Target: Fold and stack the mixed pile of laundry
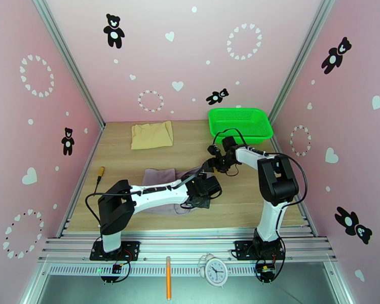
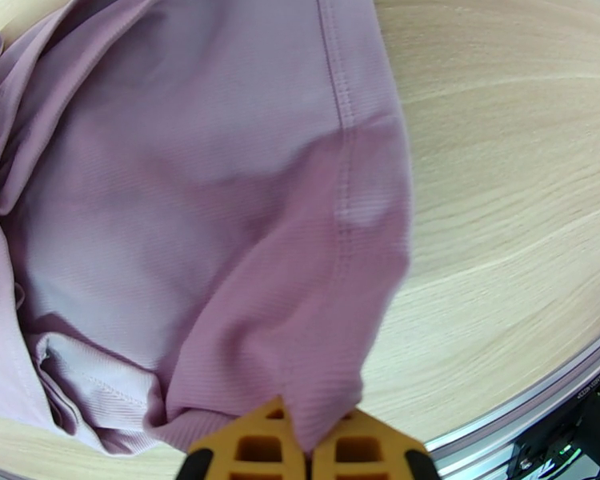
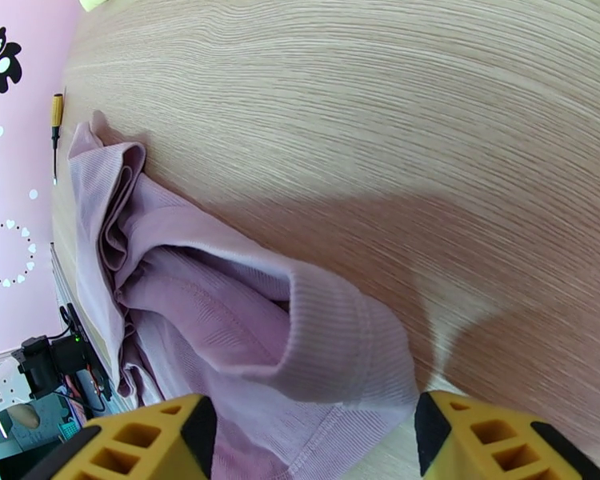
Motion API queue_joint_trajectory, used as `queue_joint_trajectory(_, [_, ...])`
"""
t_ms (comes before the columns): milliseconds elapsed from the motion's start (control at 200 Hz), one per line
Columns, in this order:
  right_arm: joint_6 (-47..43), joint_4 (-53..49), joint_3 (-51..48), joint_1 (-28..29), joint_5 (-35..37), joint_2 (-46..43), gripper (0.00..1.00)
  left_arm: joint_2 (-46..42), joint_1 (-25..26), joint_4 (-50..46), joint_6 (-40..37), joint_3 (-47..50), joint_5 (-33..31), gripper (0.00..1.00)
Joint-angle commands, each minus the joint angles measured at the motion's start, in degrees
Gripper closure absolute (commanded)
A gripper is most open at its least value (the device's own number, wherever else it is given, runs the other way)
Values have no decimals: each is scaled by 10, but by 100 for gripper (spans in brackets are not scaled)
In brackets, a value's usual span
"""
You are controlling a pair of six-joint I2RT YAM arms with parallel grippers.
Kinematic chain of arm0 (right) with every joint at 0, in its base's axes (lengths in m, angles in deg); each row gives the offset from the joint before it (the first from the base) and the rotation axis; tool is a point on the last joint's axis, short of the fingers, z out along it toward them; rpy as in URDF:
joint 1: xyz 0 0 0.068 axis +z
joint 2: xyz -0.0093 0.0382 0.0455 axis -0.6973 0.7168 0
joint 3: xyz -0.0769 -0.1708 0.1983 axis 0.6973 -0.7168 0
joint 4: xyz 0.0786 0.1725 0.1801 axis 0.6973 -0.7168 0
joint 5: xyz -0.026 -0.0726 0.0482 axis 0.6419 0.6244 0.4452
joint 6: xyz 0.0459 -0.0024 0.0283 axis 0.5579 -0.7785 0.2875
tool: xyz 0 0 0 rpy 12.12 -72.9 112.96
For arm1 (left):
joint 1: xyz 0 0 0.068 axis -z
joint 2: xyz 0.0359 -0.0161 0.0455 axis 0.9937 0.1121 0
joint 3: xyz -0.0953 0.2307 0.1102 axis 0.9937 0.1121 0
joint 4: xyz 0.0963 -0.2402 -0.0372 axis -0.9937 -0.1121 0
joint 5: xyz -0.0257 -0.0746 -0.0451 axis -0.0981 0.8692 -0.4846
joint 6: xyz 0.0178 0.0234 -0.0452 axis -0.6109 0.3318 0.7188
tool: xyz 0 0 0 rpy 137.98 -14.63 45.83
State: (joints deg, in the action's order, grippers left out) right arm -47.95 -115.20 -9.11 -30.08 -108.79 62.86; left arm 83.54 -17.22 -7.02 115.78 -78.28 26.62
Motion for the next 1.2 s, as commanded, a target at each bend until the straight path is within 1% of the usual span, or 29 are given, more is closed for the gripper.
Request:
queue_joint_trajectory(0, [-11, -12, 19, -2, -1, 30, 31, -23, -2, -5, 8, 6, -8, 100])
queue_joint_trajectory(215, [-9, -6, 30, 8, 4, 53, 35, -24, -2, -7, 8, 6, -9, 100])
queue_joint_trajectory(350, [-11, -6, 42, 19, 1, 66, 44, -24, -2, -7, 9, 6, -9, 100])
queue_joint_trajectory(510, [-15, -11, 47, 29, -6, 73, 62, -32, -2, -5, 13, 12, -12, 100])
queue_joint_trajectory(721, [-13, -17, 38, 29, 0, 50, 92, -50, -3, -20, 22, 13, -30, 100])
queue_joint_trajectory(741, [-12, -18, 37, 30, 1, 46, 100, -53, -4, -22, 24, 13, -33, 100])
queue_joint_trajectory(991, [6, -64, 65, 49, 19, -19, 100, -111, -13, -45, 61, 40, -67, 100])
queue_joint_trajectory(1196, [64, -90, 111, 77, 24, -52, 100, -177, -17, -45, 99, 103, -82, 100])
